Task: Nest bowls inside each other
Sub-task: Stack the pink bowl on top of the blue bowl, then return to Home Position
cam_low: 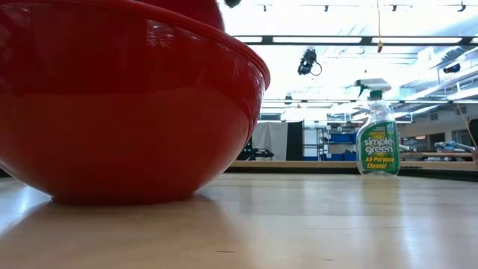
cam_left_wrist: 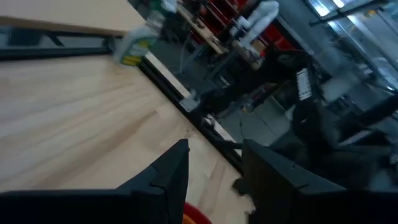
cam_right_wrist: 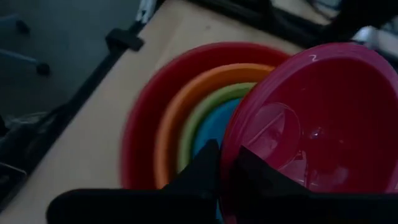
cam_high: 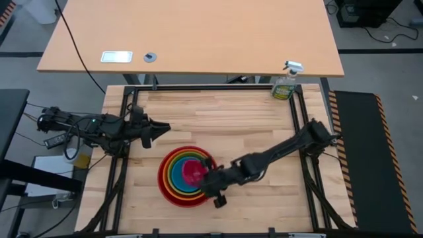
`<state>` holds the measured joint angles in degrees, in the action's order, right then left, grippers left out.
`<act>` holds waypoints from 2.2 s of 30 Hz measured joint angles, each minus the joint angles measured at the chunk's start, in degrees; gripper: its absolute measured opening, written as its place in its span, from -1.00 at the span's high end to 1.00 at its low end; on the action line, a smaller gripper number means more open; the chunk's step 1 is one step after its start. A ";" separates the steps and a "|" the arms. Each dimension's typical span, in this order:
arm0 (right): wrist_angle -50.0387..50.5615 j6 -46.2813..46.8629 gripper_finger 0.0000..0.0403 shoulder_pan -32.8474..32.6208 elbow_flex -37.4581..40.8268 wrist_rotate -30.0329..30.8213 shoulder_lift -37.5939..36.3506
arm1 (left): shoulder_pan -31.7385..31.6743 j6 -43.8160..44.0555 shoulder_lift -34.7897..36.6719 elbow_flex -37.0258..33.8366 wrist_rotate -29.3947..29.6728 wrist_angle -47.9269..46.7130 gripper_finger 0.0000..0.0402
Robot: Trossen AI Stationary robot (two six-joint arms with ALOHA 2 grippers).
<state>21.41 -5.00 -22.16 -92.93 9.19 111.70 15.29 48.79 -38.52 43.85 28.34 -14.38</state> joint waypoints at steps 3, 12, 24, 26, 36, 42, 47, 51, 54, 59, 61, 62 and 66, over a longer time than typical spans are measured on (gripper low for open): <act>-1.46 2.14 0.83 -0.54 0.01 0.74 3.04 | 0.89 0.17 -0.88 0.01 -1.52 0.18 0.24; -2.71 3.58 0.82 1.63 0.03 1.52 8.90 | 3.73 1.45 -2.77 0.01 -2.39 0.34 0.24; -2.63 5.49 0.66 5.00 0.01 -4.19 10.12 | 5.29 1.64 -3.17 0.01 -2.53 0.36 0.24; -2.79 6.24 0.59 5.59 0.01 -6.00 10.12 | 5.29 1.65 -3.15 0.01 -2.53 0.38 0.24; -2.11 6.49 0.35 6.57 0.01 -9.47 8.91 | 5.27 1.39 -3.15 0.01 -2.54 0.30 0.24; -0.71 6.47 0.34 6.57 0.01 -9.85 6.54 | 5.27 1.38 -3.15 0.01 -2.56 -0.37 0.24; 1.58 7.89 0.34 6.70 0.01 -8.34 3.08 | 5.24 1.38 -3.15 0.01 -2.57 -0.55 0.24; 5.40 11.39 0.35 7.34 0.01 -4.06 -0.64 | 5.24 1.38 -3.15 0.01 -2.75 -1.10 0.24; 10.17 15.46 0.35 7.83 0.04 -0.22 -3.60 | 5.24 0.79 -3.06 0.01 -5.50 -3.76 0.24; 11.02 17.65 0.36 9.00 4.67 1.56 -10.25 | 6.42 0.30 -3.08 0.01 -4.96 -9.85 0.24; 9.63 19.19 0.36 9.51 8.37 1.92 -13.34 | 7.16 -0.86 -3.08 0.01 -3.97 -10.47 0.24; 8.88 20.01 0.36 9.68 10.54 2.39 -15.03 | 7.52 -1.57 -3.07 0.01 -3.80 -10.67 0.24; 3.51 23.67 0.36 10.17 20.17 4.05 -22.26 | 9.02 -3.90 -3.06 -0.01 -3.57 -11.24 0.24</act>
<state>24.92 18.68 -12.00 -72.77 13.23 89.44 24.31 44.89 -41.58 43.84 24.76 -25.62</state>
